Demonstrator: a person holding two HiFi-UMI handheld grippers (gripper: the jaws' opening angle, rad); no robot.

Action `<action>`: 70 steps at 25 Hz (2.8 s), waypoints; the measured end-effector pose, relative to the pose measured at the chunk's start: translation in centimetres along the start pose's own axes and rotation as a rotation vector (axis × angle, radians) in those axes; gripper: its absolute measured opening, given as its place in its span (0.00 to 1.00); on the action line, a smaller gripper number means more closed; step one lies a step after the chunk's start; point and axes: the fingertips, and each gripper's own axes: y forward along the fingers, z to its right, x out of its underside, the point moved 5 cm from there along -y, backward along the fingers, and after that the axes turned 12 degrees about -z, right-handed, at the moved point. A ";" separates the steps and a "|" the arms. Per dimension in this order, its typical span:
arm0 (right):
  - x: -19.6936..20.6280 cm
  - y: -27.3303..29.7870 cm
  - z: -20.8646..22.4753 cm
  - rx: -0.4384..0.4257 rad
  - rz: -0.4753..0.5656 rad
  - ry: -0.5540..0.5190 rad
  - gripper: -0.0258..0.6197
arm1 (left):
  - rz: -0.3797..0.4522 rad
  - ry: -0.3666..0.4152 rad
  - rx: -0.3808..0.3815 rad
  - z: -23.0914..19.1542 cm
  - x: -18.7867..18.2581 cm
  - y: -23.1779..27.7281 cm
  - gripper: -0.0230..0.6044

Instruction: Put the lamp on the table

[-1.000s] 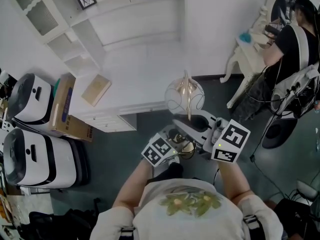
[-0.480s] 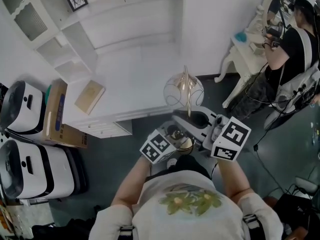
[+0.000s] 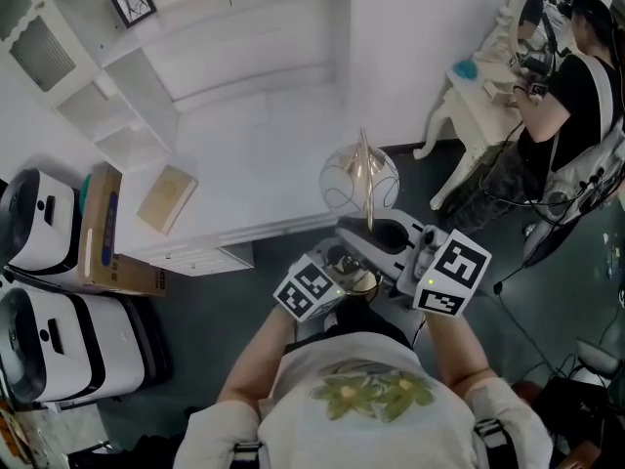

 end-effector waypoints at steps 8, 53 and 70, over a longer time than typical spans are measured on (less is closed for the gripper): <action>-1.3 1.1 3.4 0.004 0.005 0.000 0.09 | 0.008 -0.003 0.003 -3.4 -1.5 0.5 0.29; -7.3 5.5 20.4 -0.028 0.007 -0.037 0.09 | 0.027 -0.010 -0.052 -20.1 -9.4 5.2 0.29; -7.3 6.7 25.8 -0.065 0.000 -0.022 0.09 | 0.017 -0.049 -0.097 -24.7 -10.2 7.6 0.29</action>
